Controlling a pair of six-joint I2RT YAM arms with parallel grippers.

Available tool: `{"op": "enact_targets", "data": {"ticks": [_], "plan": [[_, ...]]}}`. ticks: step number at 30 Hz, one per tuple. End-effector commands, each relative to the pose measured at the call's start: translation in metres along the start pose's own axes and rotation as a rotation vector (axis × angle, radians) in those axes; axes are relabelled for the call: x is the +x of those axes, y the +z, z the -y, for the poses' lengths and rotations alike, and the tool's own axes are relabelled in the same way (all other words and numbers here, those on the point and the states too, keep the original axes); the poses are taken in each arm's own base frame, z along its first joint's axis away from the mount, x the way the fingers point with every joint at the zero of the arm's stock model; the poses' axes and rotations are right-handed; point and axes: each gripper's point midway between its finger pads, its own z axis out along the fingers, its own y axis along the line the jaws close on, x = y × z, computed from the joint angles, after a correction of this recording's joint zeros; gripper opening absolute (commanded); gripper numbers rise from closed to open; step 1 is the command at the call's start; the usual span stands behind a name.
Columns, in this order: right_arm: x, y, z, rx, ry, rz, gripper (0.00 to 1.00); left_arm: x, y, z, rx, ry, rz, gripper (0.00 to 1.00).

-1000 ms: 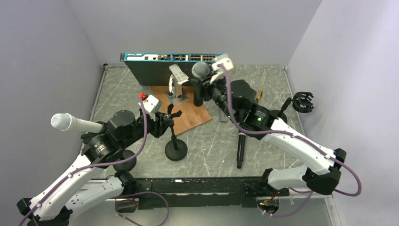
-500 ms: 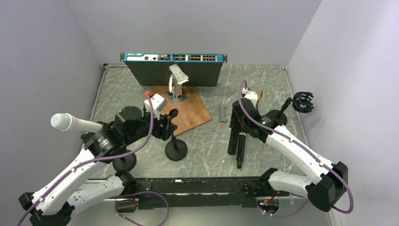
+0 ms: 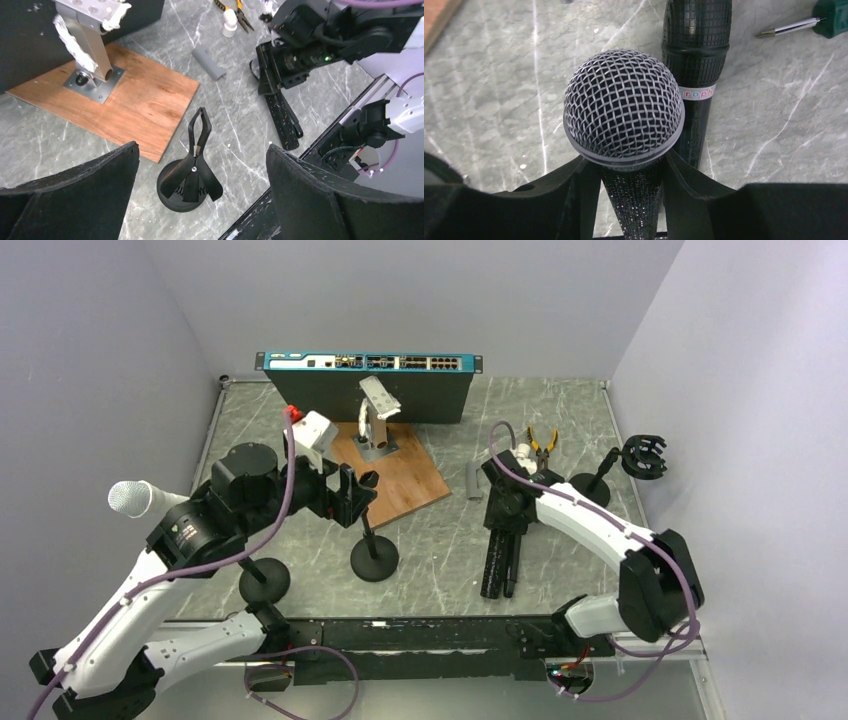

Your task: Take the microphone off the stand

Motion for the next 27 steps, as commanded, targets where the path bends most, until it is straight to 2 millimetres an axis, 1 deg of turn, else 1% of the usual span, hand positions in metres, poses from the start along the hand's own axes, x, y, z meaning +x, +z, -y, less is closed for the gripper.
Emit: {"op": "enact_targets", "data": {"ticks": [1, 2, 3, 4, 7, 10, 12, 13, 16, 18, 19, 20, 21, 23, 24, 26, 27], "plan": [[-0.003, 0.016, -0.001, 0.028, 0.030, 0.004, 0.16, -0.012, -0.001, -0.008, -0.068, -0.016, -0.023, 1.00], [-0.002, 0.019, 0.001, 0.034, 0.031, 0.004, 0.18, -0.013, 0.001, -0.008, -0.074, -0.013, -0.029, 0.99], [0.000, 0.022, 0.001, 0.038, 0.031, 0.002, 0.20, -0.013, 0.002, -0.008, -0.074, -0.008, -0.040, 0.95], [0.002, 0.025, 0.001, 0.038, 0.031, -0.002, 0.22, -0.012, 0.005, -0.007, -0.067, 0.001, -0.050, 0.91], [0.006, 0.032, 0.000, 0.032, 0.031, -0.016, 0.27, -0.008, 0.011, -0.005, -0.048, 0.032, -0.082, 0.74], [0.011, 0.037, -0.001, 0.031, 0.026, -0.035, 0.37, -0.002, 0.015, -0.010, -0.068, 0.047, -0.116, 0.65], [0.013, 0.041, 0.000, 0.031, 0.023, -0.040, 0.39, 0.002, 0.017, -0.010, -0.066, 0.049, -0.128, 0.57], [0.013, 0.042, 0.001, 0.034, 0.024, -0.038, 0.41, 0.004, 0.017, -0.009, -0.061, 0.048, -0.129, 0.56], [0.011, 0.043, 0.000, 0.039, 0.021, -0.035, 0.45, 0.008, 0.020, -0.006, -0.043, 0.042, -0.132, 0.55], [0.009, 0.041, -0.002, 0.032, 0.017, -0.030, 0.51, 0.011, 0.022, -0.006, -0.039, 0.042, -0.146, 0.54], [0.008, 0.040, -0.003, 0.022, 0.013, -0.024, 0.58, 0.012, 0.023, -0.006, -0.040, 0.045, -0.154, 0.52], [0.007, 0.040, -0.004, 0.015, 0.010, -0.020, 0.69, 0.014, 0.024, -0.007, -0.044, 0.049, -0.160, 0.50], [0.005, 0.039, -0.004, 0.016, 0.009, -0.012, 0.77, 0.016, 0.026, -0.008, -0.048, 0.053, -0.167, 0.48], [0.002, 0.036, -0.004, 0.020, 0.006, -0.004, 0.86, 0.019, 0.026, -0.010, -0.054, 0.056, -0.181, 0.46], [0.001, 0.034, -0.004, 0.020, 0.003, -0.002, 0.88, 0.020, 0.026, -0.010, -0.056, 0.058, -0.187, 0.46], [-0.003, 0.029, -0.005, 0.013, -0.004, 0.015, 0.91, 0.023, 0.025, -0.011, -0.057, 0.069, -0.200, 0.46], [-0.006, 0.026, -0.006, 0.000, -0.007, 0.027, 0.92, 0.025, 0.025, -0.012, -0.054, 0.079, -0.207, 0.44]]}}
